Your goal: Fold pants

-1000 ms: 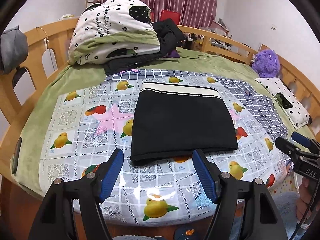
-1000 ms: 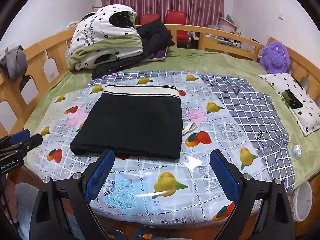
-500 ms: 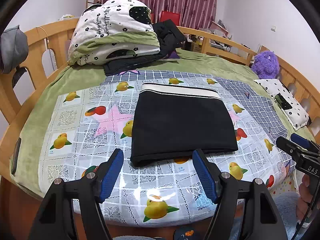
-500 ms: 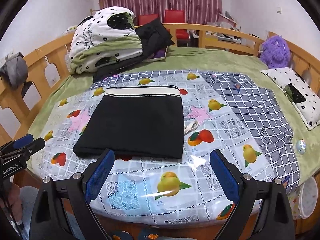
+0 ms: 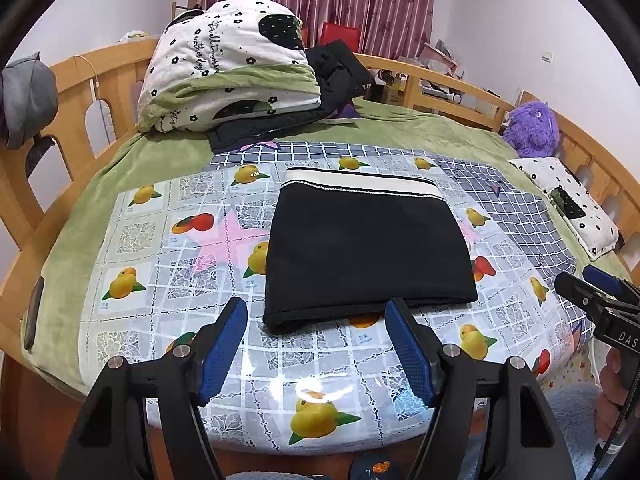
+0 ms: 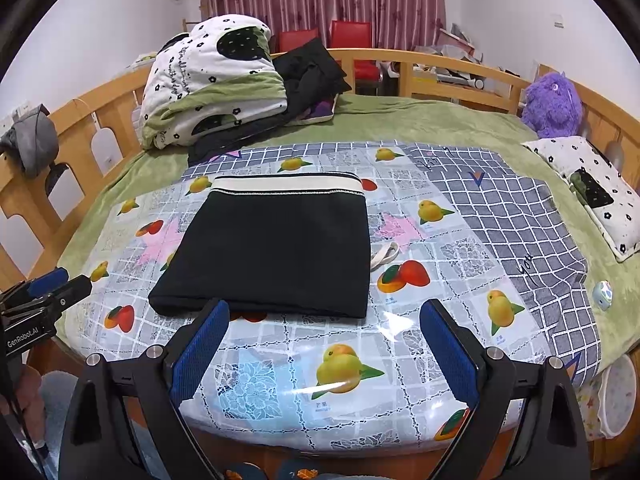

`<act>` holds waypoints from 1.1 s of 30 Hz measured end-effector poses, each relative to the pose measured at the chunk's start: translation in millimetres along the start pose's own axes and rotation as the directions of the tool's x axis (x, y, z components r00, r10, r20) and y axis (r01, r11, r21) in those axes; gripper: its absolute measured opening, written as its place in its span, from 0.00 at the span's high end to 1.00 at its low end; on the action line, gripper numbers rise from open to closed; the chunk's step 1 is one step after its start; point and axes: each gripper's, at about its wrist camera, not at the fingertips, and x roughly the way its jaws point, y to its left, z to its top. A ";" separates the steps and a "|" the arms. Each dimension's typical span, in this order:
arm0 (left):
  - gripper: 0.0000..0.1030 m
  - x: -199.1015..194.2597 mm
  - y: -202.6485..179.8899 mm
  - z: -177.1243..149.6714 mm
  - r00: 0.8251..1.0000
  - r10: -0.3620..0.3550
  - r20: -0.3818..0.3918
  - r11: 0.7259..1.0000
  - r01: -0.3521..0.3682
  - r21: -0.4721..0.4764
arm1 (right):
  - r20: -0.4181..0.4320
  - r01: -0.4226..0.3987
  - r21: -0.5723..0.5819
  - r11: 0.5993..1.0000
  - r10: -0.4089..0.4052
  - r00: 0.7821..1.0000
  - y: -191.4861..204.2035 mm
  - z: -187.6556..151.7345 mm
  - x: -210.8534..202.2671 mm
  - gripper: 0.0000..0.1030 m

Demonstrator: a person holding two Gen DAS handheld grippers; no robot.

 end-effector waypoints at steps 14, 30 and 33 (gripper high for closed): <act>0.32 0.0 -0.8 1.2 1.000 0.001 0.004 1.000 -0.001 0.010 | -0.002 -0.004 0.000 1.000 0.004 1.000 -0.1 -0.1 -0.2 0.08; 0.32 0.6 0.4 1.9 1.000 0.002 0.005 1.000 -0.002 0.010 | -0.002 -0.002 0.000 1.000 0.002 1.000 0.7 0.0 0.0 0.08; 0.32 0.3 0.3 1.1 1.000 -0.002 0.003 1.000 0.002 0.010 | -0.002 -0.003 0.000 1.000 0.003 1.000 0.7 0.1 0.0 0.08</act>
